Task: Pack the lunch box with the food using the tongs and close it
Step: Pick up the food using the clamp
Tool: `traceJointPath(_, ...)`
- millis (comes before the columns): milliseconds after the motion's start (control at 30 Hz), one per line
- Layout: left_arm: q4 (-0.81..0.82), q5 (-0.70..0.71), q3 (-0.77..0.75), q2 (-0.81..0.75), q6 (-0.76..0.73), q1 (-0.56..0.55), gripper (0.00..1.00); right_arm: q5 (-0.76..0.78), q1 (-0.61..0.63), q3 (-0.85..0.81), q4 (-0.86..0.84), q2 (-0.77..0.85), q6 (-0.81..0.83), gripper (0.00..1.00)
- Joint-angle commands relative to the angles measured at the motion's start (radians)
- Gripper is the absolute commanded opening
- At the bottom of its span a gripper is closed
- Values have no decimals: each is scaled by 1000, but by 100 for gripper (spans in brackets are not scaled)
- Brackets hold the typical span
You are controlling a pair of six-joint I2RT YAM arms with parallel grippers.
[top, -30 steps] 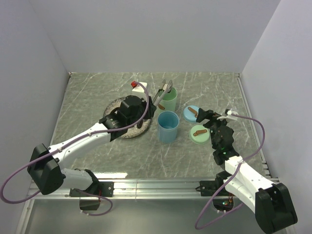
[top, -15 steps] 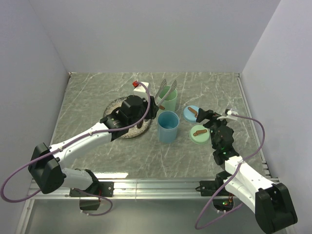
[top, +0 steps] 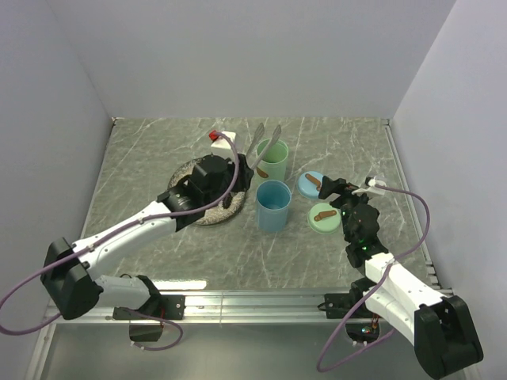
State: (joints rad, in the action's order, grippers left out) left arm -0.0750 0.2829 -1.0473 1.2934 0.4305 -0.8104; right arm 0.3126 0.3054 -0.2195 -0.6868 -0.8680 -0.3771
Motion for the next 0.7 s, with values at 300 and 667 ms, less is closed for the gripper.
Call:
traceJointPath(300,-143,307,118,-258,125,-4,47,-6,8,-9,-36,-19,6,95)
traceJointPath(667,-414,434,248,-376,375,-4,46,-9,8,-7,-30,-9,10,95)
